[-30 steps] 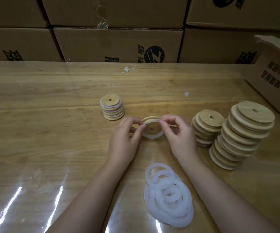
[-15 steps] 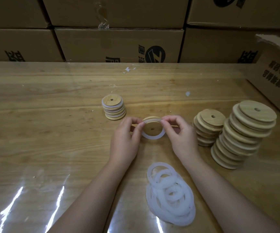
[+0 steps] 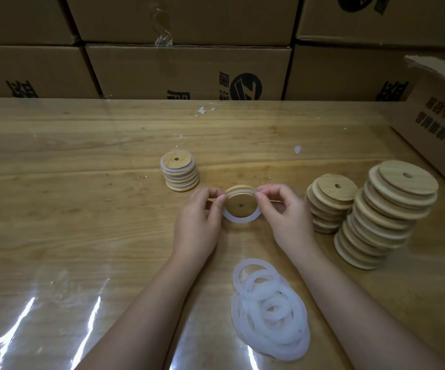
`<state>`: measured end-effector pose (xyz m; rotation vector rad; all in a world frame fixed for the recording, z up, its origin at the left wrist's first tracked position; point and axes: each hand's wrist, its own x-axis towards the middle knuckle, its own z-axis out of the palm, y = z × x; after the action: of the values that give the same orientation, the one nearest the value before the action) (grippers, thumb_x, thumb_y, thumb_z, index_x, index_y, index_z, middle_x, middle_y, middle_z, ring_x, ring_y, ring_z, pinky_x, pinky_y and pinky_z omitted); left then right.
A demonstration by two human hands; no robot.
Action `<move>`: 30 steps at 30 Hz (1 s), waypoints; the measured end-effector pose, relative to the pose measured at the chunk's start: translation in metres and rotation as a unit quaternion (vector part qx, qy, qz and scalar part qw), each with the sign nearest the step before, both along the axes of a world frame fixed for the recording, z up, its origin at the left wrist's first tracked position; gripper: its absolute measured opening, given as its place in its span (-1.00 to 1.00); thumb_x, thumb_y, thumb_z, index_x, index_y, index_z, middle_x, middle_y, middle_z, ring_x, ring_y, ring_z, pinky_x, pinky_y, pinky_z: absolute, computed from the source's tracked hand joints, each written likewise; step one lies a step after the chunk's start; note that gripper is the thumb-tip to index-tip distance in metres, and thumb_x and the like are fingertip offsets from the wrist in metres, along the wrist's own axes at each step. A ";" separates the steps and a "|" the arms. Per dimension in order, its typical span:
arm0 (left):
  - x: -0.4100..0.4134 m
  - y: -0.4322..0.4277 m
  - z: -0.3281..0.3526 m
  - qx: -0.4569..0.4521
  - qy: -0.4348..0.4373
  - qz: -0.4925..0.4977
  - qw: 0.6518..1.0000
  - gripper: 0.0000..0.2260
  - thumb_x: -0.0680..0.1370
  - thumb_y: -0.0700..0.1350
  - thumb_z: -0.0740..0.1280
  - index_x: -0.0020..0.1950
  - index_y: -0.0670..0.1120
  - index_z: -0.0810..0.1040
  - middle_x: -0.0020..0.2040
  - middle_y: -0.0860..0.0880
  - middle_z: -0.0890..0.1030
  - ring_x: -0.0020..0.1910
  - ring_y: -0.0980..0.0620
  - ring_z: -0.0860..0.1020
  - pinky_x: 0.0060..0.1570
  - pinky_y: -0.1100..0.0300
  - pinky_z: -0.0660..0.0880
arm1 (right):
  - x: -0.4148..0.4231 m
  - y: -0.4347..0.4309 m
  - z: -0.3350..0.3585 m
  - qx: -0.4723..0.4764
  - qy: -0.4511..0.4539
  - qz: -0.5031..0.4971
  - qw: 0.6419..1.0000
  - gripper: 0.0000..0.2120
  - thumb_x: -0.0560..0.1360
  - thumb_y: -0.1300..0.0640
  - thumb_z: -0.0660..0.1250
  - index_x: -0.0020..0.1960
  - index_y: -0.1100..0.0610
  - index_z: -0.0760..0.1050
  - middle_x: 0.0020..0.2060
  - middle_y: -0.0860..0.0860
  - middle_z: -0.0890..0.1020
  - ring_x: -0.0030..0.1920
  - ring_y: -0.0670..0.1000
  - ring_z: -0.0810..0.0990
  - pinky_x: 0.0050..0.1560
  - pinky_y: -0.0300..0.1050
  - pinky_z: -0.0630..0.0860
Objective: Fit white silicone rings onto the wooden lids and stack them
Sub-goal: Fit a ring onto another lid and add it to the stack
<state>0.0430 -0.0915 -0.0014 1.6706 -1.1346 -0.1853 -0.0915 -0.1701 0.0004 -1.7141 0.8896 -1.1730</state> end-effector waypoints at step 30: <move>0.002 0.000 0.002 -0.015 0.065 -0.079 0.995 -0.82 0.52 -0.11 0.36 0.11 0.03 0.60 -0.08 0.10 0.56 -0.34 0.19 0.49 -0.22 0.28 0.46 | 0.002 0.003 -0.001 -0.022 -0.005 0.047 0.999 -0.76 0.46 0.31 0.35 -0.17 -0.04 0.52 -0.09 -0.08 0.63 -0.08 -0.14 0.62 -0.06 -0.32 0.51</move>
<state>0.0446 -0.0914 0.0003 1.5196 -1.1661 -0.3706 -0.0893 -0.1674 -0.0009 -1.7638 0.7735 -1.1461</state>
